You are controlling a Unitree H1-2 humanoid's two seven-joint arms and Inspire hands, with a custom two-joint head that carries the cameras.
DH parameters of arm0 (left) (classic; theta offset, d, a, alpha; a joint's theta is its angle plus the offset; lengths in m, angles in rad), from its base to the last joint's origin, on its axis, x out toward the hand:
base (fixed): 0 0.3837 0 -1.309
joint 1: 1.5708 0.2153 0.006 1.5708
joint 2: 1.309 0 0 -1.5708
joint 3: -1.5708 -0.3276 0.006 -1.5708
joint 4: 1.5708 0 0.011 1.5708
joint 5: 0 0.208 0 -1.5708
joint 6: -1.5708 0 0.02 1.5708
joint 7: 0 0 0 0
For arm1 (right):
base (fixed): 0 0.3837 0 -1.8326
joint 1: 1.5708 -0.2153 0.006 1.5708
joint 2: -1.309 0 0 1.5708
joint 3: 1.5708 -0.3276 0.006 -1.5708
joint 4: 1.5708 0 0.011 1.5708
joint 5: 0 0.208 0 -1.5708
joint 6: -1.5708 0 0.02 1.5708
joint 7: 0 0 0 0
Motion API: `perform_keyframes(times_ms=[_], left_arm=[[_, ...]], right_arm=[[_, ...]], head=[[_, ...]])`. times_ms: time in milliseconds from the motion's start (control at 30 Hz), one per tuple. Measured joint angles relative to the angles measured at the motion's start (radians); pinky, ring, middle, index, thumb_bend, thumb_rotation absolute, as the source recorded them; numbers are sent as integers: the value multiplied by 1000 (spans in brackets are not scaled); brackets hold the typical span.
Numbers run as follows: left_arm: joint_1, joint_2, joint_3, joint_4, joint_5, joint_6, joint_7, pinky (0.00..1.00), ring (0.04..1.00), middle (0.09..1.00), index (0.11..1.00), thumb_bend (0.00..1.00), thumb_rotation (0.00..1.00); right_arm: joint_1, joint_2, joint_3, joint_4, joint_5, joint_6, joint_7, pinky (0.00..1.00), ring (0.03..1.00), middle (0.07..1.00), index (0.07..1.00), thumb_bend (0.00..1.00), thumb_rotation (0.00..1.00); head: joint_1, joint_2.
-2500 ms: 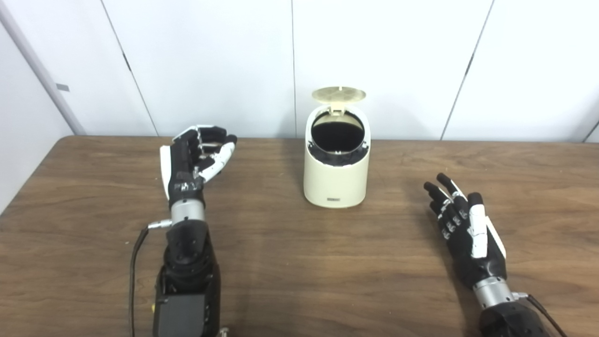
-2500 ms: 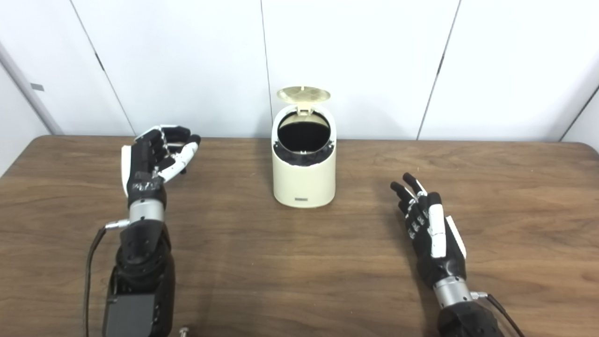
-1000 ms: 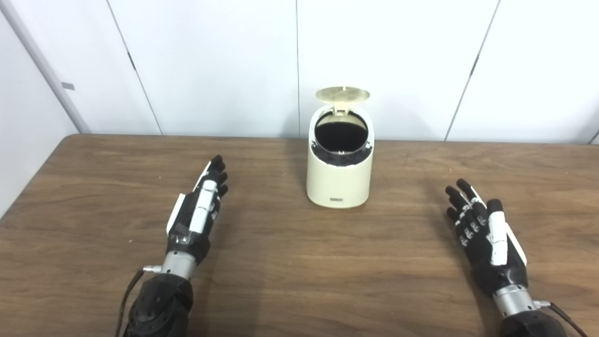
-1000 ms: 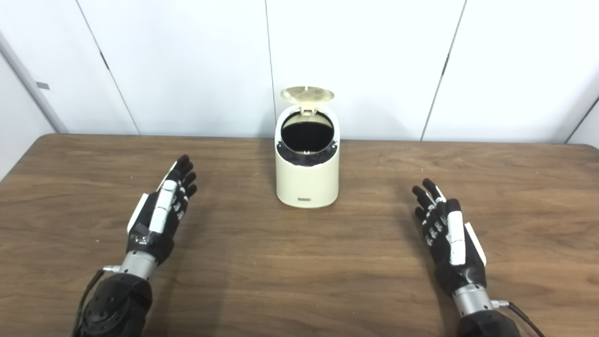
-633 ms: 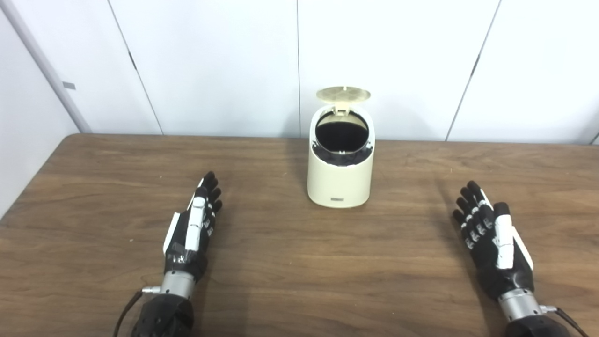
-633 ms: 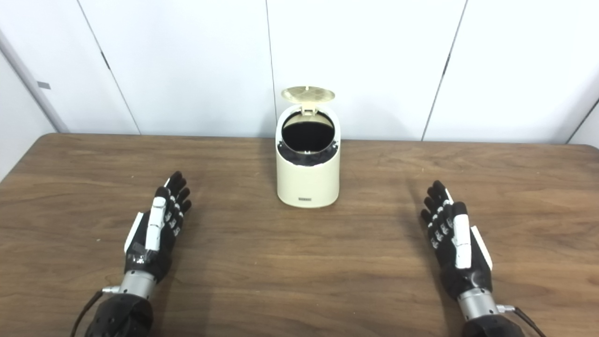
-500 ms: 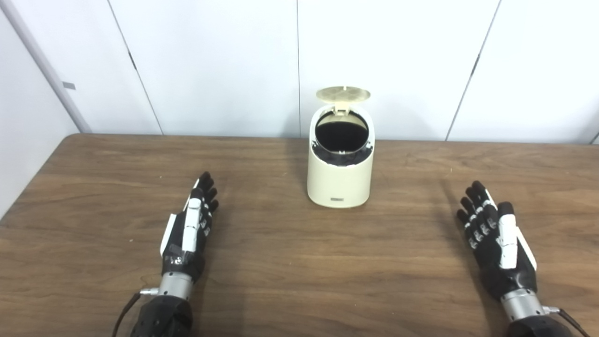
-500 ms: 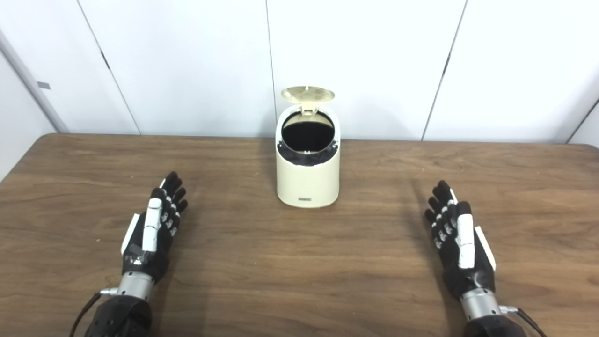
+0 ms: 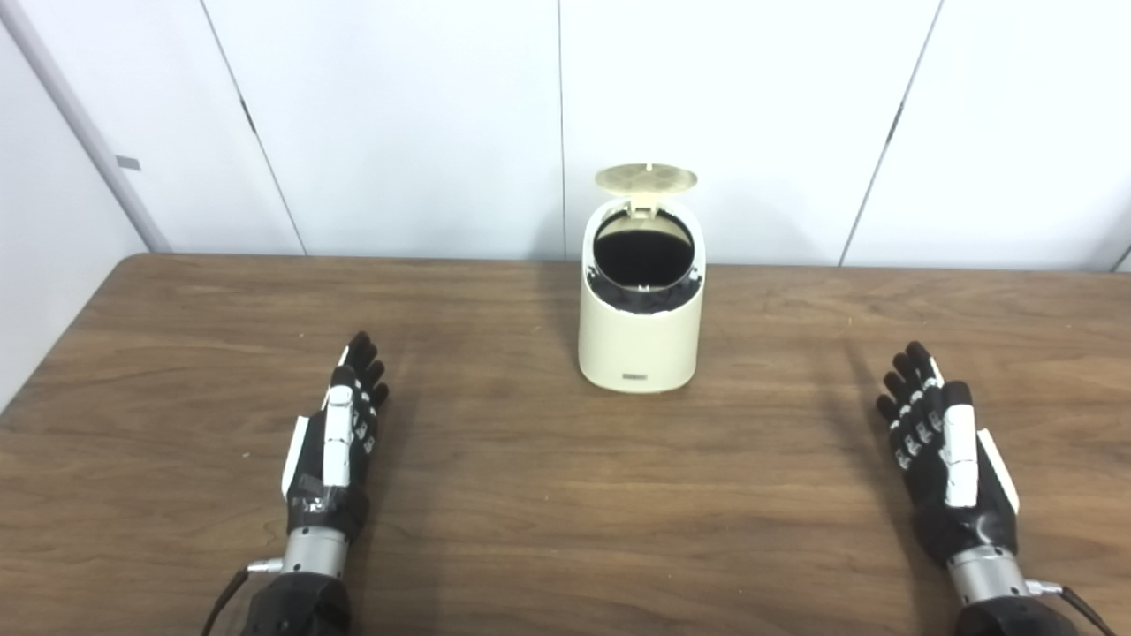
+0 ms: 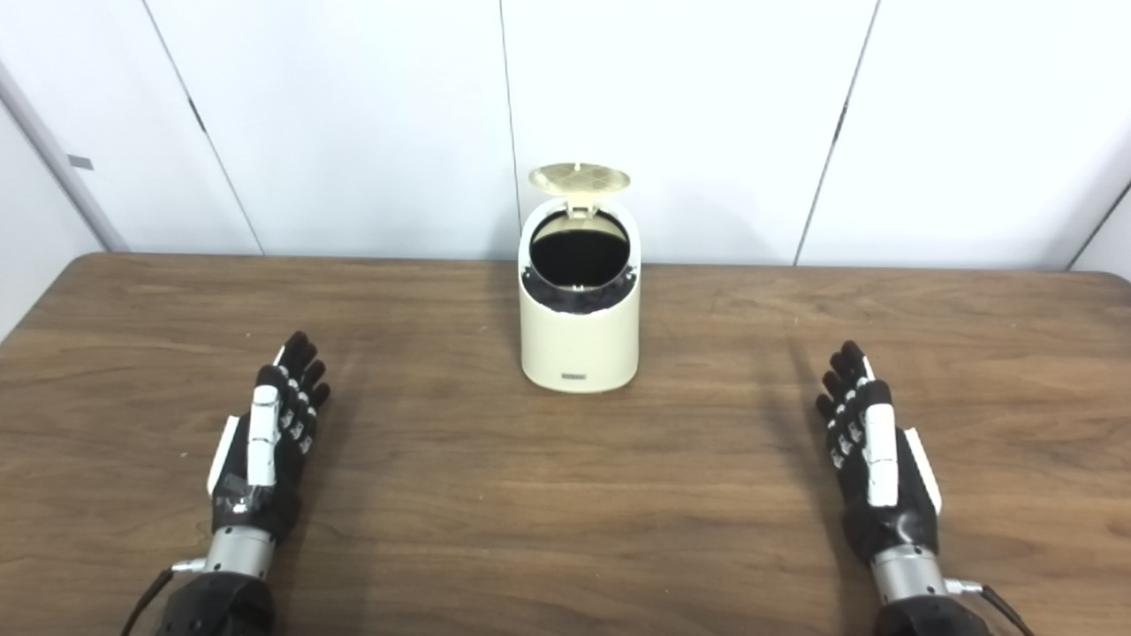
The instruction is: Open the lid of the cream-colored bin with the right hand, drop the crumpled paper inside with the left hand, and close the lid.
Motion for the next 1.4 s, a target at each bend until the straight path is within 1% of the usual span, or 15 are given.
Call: perform_keyframes(times_ms=[233,400,567,733,867,1000,1033,1133,1400], left_arm=[[2,15,1,4,0,-1,-1,1000,1000,1000,1000,486,904],[5,21,1,3,1,0,1,1000,1000,1000,1000,463,917],[7,25,4,2,2,3,5,1000,1000,1000,1000,465,914],[14,29,6,-3,2,4,7,1000,1000,1000,1000,476,907],[14,29,6,-4,1,6,7,1000,1000,1000,1000,466,905],[14,30,6,-4,1,6,7,1000,1000,1000,1000,466,918],[14,30,6,-3,1,6,7,1000,1000,1000,1000,465,919],[14,30,6,-3,2,6,7,1000,1000,1000,1000,464,914],[14,30,6,-3,3,6,9,1000,1000,1000,1000,468,914]], right_arm=[[-2,1,-2,3,-8,-17,-3,1000,1000,1000,1000,541,1000],[-18,0,-13,26,-7,-46,-2,1000,1000,1000,1000,538,1000],[-25,0,-24,34,0,-53,-3,1000,1000,1000,992,524,1000],[-26,0,-28,35,3,-53,-3,1000,1000,1000,989,546,1000],[-28,0,-27,36,1,-53,-3,1000,1000,1000,985,539,1000],[-29,0,-27,37,0,-52,-4,1000,1000,1000,977,560,1000],[-29,0,-27,37,0,-50,-5,1000,1000,1000,976,563,1000],[-30,1,-26,36,0,-46,-6,1000,1000,1000,974,573,1000],[-47,-2,-9,33,-20,-25,-12,1000,1000,1000,965,533,1000]], head=[[-15,0],[-26,-2],[-32,-3],[-41,-5],[-45,-6],[-45,-6],[-51,-15],[-54,-15],[-58,-26]])
